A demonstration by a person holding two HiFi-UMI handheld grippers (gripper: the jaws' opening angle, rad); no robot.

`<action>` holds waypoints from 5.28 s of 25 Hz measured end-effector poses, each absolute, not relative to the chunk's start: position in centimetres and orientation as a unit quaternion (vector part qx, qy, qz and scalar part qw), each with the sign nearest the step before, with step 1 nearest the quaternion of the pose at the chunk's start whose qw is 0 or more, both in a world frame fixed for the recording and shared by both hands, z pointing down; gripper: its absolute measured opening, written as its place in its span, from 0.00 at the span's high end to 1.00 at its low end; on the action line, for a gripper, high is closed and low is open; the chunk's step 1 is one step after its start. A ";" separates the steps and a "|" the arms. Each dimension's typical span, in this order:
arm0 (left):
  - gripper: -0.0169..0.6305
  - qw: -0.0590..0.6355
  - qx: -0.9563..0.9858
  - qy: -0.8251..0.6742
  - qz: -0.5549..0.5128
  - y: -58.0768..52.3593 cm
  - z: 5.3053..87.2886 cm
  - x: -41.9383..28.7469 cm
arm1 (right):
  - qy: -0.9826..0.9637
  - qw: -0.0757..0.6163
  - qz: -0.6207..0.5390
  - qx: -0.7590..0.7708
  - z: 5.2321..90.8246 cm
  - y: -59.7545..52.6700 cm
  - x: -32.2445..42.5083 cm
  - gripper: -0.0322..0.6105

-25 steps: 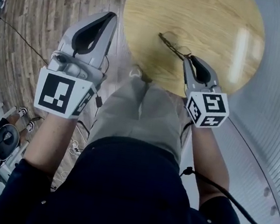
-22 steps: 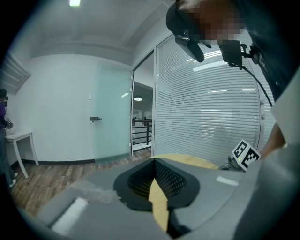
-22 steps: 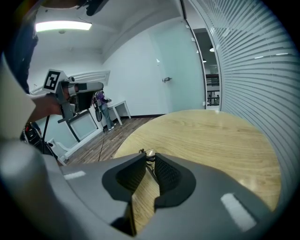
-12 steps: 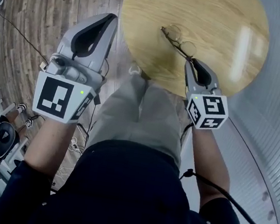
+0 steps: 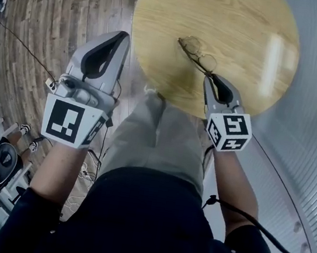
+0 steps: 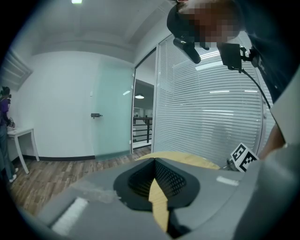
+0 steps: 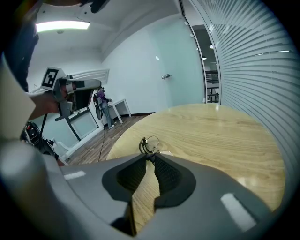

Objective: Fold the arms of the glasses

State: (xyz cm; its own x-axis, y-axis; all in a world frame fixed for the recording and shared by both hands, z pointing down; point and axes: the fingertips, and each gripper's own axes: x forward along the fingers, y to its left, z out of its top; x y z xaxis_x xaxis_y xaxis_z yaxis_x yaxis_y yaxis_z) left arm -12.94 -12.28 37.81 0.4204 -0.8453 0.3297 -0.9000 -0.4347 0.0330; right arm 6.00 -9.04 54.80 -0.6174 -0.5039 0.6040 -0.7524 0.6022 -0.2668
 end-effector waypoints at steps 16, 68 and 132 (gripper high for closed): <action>0.97 0.101 0.826 -0.537 0.137 -13.4 36.8 -12.4 | -0.868 0.234 0.259 0.353 54.0 -11.2 6.7 0.85; 0.97 0.114 0.819 -0.547 0.134 -17.4 33.8 -13.9 | -0.849 0.282 0.296 0.334 55.2 -15.4 6.9 0.75; 0.97 -0.066 0.871 -0.487 0.019 -16.1 16.0 -10.2 | -0.856 0.065 0.052 0.509 25.7 -14.6 14.5 0.92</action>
State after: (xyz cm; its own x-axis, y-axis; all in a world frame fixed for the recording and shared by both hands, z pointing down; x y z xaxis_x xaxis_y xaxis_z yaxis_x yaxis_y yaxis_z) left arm -10.24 -16.12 16.04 0.5251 -0.8505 -0.0307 -0.8454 -0.5171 -0.1334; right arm 14.48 -14.58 25.70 -0.4725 -0.8660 0.1637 -0.8794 0.4756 -0.0225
